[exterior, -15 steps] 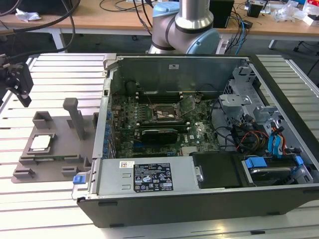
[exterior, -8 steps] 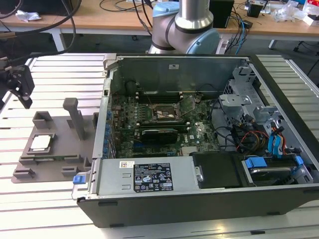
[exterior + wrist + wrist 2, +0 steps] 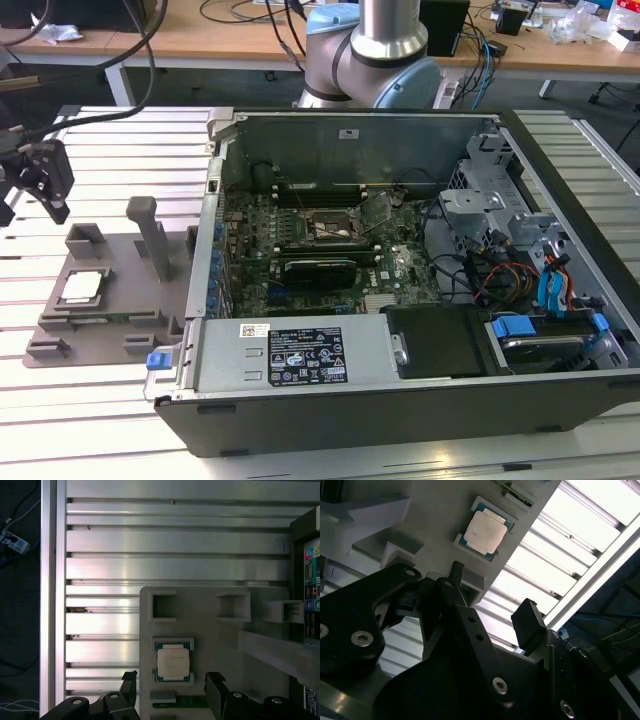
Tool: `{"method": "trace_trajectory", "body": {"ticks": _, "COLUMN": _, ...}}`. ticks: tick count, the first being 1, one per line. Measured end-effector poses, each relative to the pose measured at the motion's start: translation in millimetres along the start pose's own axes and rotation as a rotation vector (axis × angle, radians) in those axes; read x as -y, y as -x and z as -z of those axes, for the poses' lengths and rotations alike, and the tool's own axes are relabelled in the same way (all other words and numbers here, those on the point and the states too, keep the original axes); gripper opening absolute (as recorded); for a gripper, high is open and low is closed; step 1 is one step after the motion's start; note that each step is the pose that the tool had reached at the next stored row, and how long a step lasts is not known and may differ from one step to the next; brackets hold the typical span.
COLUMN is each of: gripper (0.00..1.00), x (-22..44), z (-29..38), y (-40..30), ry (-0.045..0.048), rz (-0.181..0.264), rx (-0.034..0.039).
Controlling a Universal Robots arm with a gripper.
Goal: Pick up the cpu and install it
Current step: 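Pick up the cpu and move it towards the insertion slot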
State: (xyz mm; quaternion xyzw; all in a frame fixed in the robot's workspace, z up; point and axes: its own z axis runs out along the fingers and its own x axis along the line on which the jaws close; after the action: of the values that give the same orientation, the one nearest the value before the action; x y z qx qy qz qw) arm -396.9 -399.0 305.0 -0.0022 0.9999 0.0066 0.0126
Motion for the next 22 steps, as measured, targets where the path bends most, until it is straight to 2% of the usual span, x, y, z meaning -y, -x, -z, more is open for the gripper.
{"method": "trace_trajectory", "body": {"ticks": 8, "gripper": 0.66, "x": 0.2, "z": -10.2, "y": 1.9, "ry": 0.0001, "rz": 0.0, "rx": 0.0001}}
{"method": "trace_trajectory", "body": {"ticks": 15, "gripper": 0.66, "x": 0.2, "z": -16.3, "y": 16.1, "ry": 0.0001, "rz": 0.0, "rx": 0.0002}}
{"method": "trace_trajectory", "body": {"ticks": 22, "gripper": 0.66, "x": 0.3, "z": -20.1, "y": 16.4, "ry": 0.0, "rz": 0.0, "rx": -0.0001}}
